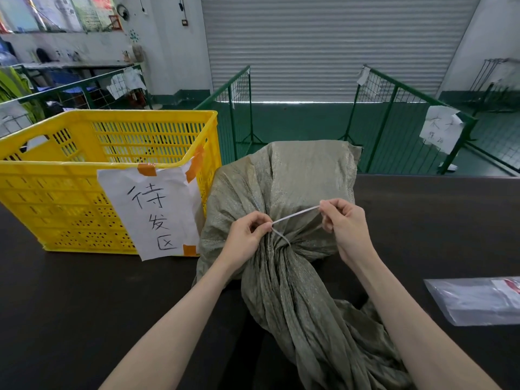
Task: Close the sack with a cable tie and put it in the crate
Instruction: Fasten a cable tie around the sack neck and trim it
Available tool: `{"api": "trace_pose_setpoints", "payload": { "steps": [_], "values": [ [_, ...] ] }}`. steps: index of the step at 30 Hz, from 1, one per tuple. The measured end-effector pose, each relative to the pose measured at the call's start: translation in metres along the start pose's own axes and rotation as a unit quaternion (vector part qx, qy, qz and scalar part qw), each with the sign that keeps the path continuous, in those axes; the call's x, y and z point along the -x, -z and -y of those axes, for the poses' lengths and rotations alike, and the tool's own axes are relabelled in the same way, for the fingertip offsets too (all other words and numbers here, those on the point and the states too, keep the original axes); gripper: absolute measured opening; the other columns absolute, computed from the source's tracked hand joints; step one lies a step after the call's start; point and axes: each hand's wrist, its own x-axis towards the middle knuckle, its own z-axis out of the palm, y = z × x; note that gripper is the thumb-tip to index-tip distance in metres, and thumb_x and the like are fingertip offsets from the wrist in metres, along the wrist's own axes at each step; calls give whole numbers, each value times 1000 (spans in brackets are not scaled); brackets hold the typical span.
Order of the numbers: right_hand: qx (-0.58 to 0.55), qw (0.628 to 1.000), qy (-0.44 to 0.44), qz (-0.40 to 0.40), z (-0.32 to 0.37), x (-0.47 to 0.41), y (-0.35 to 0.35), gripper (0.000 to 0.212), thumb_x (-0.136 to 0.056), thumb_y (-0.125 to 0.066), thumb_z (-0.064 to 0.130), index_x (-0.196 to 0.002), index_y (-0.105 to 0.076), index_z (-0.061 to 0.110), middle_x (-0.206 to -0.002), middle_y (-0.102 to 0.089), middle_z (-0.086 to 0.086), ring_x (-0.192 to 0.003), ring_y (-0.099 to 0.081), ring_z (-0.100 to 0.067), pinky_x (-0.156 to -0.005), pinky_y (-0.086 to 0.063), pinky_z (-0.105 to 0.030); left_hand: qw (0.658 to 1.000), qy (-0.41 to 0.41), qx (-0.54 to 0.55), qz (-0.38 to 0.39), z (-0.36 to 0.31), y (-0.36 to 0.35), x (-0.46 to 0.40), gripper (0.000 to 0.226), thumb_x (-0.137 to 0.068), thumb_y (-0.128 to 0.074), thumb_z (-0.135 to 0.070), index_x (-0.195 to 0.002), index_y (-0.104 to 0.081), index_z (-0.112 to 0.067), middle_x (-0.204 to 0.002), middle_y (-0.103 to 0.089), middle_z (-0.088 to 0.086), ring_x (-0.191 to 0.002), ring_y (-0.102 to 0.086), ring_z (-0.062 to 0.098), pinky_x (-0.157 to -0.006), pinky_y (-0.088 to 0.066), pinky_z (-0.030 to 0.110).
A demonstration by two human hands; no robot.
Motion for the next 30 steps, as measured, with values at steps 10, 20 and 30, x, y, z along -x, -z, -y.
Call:
{"api": "trace_pose_setpoints", "payload": {
  "steps": [10, 20, 30],
  "values": [
    [112, 993, -31, 13, -11, 13, -27, 47, -88, -59, 43, -51, -54, 14, -45, -47, -1, -43, -41, -11, -49, -35, -25, 997, -71, -31, -15, -16, -9, 7, 8, -90, -61, -9, -86, -64, -16, -77, -63, -7, -73, -56, 0, -72, -43, 15],
    [245, 968, 58, 11, -12, 11, -36, 52, -97, -48, 27, -46, -45, 18, -43, -42, 5, -47, -41, -11, -59, -34, -31, 992, -106, -68, -12, -13, -16, 4, 7, -90, -62, -15, -89, -69, -12, -82, -65, -2, -76, -55, -2, -72, -40, 11],
    [187, 980, 35, -66, -6, -4, 0, 51, -95, -50, 31, -47, -42, 16, -47, -36, -2, -47, -35, -18, -54, -31, -32, 992, -93, -87, 4, 2, -18, 2, 9, -90, -63, -15, -90, -71, -12, -86, -68, 1, -82, -61, 10, -76, -46, 21]
  ]
}}
